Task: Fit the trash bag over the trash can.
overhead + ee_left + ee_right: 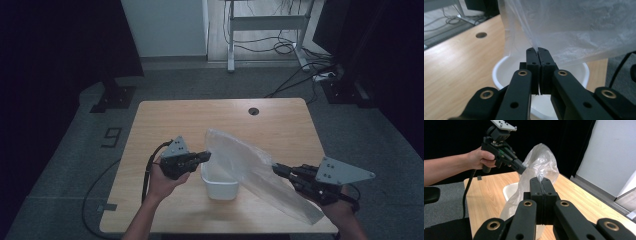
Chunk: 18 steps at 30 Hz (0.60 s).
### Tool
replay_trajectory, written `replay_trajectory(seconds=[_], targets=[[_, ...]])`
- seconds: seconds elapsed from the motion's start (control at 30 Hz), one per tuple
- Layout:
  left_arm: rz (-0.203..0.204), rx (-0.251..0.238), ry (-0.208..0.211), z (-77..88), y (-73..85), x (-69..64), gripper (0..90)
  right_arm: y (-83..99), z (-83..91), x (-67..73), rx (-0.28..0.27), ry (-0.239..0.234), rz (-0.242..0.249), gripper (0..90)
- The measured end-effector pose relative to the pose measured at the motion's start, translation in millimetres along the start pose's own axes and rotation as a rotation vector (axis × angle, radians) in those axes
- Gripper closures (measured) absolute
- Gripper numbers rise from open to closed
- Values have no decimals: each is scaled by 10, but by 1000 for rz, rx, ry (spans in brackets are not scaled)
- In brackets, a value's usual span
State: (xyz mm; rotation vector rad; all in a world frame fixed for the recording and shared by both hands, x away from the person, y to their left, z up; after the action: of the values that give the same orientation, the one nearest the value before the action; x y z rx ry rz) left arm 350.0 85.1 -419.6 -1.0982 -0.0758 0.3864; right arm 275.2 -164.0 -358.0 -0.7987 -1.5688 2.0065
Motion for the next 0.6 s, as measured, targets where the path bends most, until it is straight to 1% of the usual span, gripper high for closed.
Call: replay_trajectory(seconds=[0.07, 0.17, 0.27, 0.33, 0.37, 0.4, 0.43, 0.5, 0.53, 0.6], targets=[[-5, 19, 16, -11, 33, -52, 896, -12, 4, -16, 1, 5, 0, 891], [-11, 31, 38, -19, 99, -158, 899, -40, 20, -27, 2, 2, -2, 891], [1, 53, 55, -58, 183, -230, 899, -52, 32, -18, 17, -1, 5, 891], [10, 83, 48, -105, 235, -231, 898, -39, 13, -33, 37, 6, 4, 890], [20, 92, 44, -132, 253, -221, 897, -29, -6, -47, 46, 11, 1, 890], [34, 102, 45, -158, 268, -208, 893, -6, -56, -82, 68, 21, -7, 890], [43, 111, 47, -185, 280, -195, 893, -6, -56, -82, 68, 21, -7, 890], [46, 129, 54, -230, 298, -181, 868, 23, -140, -136, 88, 29, -19, 890], [49, 132, 61, -247, 303, -182, 868, 23, -140, -136, 88, 29, -19, 890], [50, 139, 70, -266, 313, -183, 848, 49, -193, -171, 99, 33, -29, 890]])
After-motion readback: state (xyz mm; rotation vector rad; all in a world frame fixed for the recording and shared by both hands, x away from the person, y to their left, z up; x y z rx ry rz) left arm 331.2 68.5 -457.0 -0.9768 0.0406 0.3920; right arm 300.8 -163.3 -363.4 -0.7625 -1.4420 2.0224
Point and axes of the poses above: each handheld gripper's, and its own axes: z roughly backward along the jaws, y roughly out of its underside, x roughly to its left, the point moved 8 cm from there along -z, roughly forward along the jaws, and after that the axes turned 11 degrees about y, right-handed, at the moved point
